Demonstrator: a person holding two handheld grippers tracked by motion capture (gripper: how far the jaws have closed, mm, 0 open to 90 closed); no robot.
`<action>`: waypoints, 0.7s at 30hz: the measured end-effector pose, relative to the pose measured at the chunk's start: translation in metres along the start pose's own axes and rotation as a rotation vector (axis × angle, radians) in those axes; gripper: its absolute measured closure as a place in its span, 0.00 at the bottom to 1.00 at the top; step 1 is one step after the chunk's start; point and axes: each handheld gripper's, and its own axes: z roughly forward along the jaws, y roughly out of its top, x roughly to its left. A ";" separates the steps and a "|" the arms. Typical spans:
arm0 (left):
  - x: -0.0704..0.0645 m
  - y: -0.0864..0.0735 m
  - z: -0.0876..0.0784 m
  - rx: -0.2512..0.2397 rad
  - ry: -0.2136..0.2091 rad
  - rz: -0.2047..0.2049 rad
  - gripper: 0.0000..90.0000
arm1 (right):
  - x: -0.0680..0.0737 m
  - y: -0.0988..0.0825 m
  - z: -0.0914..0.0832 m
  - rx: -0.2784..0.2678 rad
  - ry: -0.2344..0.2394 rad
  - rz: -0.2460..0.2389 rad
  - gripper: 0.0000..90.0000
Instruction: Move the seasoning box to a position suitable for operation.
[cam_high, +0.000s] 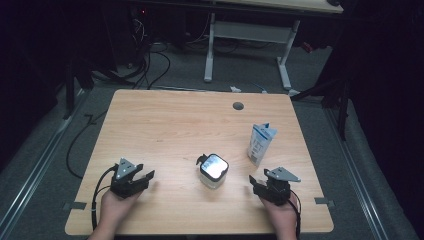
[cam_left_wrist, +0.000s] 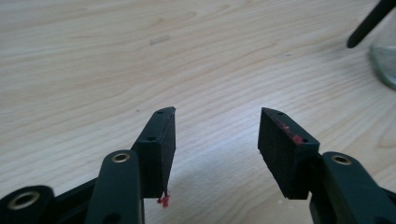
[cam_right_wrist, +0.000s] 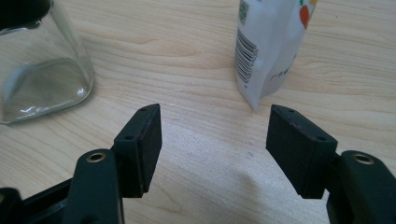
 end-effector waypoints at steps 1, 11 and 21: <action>-0.001 0.001 0.000 0.001 0.003 0.014 0.52 | -0.001 0.000 -0.001 -0.003 0.007 0.016 0.40; -0.006 0.002 0.007 -0.020 0.001 0.008 0.51 | -0.002 -0.002 -0.008 -0.024 0.014 -0.004 0.42; -0.007 0.002 0.007 -0.028 0.017 0.009 0.48 | -0.002 0.000 -0.008 -0.055 0.060 0.006 0.43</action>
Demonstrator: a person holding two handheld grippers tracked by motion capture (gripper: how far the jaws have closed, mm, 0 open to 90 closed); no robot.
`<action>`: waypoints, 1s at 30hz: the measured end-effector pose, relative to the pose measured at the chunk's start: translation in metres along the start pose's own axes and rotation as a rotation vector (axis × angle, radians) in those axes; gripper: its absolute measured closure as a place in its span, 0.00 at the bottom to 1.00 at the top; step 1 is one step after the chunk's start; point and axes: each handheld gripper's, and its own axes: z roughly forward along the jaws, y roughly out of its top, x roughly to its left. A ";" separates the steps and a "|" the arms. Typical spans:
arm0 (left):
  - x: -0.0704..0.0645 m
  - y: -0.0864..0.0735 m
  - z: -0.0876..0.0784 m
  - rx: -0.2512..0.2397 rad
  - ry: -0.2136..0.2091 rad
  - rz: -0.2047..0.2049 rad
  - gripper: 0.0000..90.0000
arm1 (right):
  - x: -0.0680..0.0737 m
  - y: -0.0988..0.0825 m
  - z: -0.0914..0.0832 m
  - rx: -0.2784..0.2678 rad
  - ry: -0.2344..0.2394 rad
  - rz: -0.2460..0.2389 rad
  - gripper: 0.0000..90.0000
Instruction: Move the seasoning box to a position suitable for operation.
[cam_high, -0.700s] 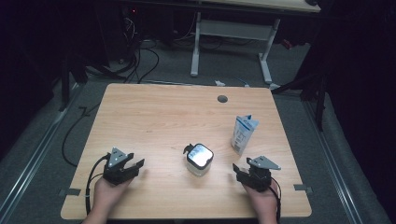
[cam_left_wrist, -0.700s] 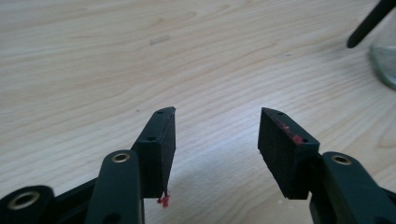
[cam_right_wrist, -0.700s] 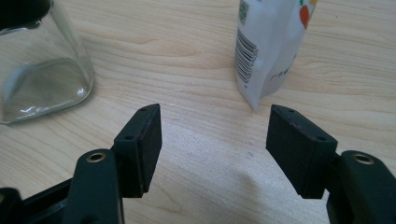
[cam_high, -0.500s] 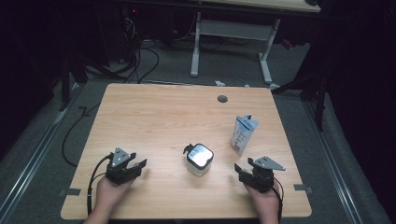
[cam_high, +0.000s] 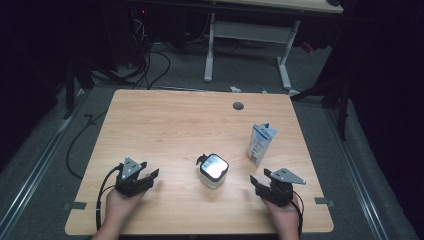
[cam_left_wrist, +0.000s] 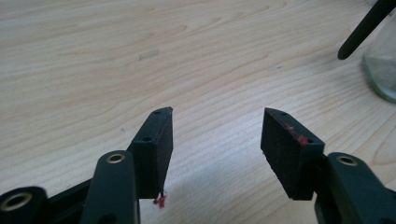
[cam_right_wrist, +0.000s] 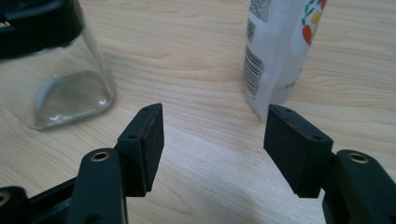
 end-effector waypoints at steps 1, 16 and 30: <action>0.001 -0.001 0.000 0.005 0.003 -0.002 0.48 | 0.000 0.000 0.000 0.000 0.000 0.000 0.43; 0.018 -0.004 -0.017 -0.030 -0.001 -0.056 0.49 | 0.018 0.027 0.012 -0.009 0.064 0.003 0.64; 0.019 -0.015 -0.026 -0.058 -0.003 -0.082 0.67 | 0.045 0.034 0.031 0.000 0.044 -0.065 0.96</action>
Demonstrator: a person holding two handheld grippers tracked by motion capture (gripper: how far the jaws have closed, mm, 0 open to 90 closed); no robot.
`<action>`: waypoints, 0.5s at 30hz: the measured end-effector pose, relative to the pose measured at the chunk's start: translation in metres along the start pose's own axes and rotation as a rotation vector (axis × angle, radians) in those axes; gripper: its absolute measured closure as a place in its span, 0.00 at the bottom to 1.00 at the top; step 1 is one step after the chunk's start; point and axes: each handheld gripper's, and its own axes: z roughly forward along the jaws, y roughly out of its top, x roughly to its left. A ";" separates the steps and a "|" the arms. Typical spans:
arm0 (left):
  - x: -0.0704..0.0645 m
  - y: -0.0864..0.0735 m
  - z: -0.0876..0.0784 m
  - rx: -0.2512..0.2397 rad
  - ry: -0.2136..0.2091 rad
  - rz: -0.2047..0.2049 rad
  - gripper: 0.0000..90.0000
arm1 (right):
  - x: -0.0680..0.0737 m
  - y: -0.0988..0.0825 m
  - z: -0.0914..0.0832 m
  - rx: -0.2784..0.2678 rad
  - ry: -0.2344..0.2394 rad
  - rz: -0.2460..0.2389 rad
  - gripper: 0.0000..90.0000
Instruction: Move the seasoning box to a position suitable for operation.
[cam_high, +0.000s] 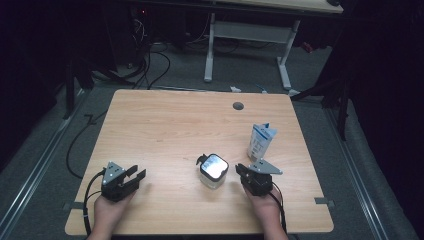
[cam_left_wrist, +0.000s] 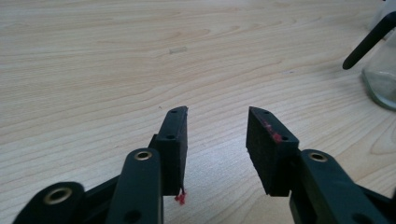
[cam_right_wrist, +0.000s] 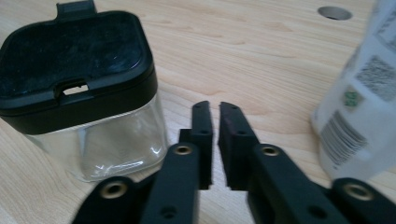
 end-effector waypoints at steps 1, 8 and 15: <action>-0.001 0.000 0.000 -0.002 0.000 0.005 0.70 | 0.001 0.000 0.002 -0.002 0.007 -0.006 1.00; -0.014 0.000 0.001 -0.010 -0.009 0.047 0.83 | 0.009 -0.001 0.009 0.013 0.036 -0.020 1.00; -0.020 0.000 0.001 -0.011 -0.030 0.041 0.85 | 0.020 0.001 0.017 0.017 0.024 -0.035 1.00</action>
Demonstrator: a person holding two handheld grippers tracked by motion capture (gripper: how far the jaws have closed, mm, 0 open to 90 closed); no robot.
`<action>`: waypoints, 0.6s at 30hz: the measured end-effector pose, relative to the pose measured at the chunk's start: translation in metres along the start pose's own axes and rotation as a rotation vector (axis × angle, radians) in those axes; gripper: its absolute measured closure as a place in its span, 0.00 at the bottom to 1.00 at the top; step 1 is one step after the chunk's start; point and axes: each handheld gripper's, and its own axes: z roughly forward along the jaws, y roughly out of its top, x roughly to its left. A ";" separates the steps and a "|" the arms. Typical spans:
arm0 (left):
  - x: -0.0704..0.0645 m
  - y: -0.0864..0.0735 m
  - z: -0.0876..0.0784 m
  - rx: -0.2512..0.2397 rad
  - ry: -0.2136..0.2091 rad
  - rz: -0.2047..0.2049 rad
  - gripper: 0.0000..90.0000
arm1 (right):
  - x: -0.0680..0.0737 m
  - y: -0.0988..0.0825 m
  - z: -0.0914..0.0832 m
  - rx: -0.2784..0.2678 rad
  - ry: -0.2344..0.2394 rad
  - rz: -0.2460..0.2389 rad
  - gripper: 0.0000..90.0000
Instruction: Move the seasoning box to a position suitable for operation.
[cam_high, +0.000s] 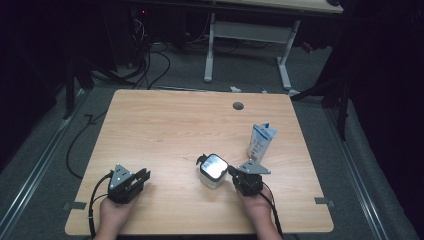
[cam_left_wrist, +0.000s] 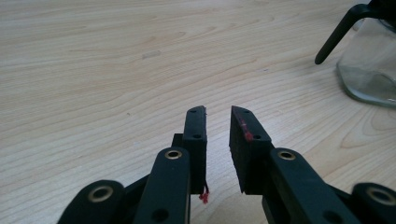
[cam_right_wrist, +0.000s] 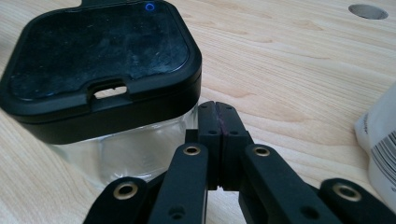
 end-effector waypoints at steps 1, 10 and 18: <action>0.000 0.000 0.000 0.000 -0.002 0.001 0.85 | 0.002 0.001 0.002 -0.002 0.004 0.002 1.00; -0.005 -0.001 0.001 0.007 -0.027 0.011 0.86 | 0.018 0.006 0.012 0.002 0.042 -0.023 0.99; -0.017 -0.001 0.003 0.017 -0.063 0.038 0.86 | 0.037 0.010 0.019 0.004 0.084 -0.075 0.98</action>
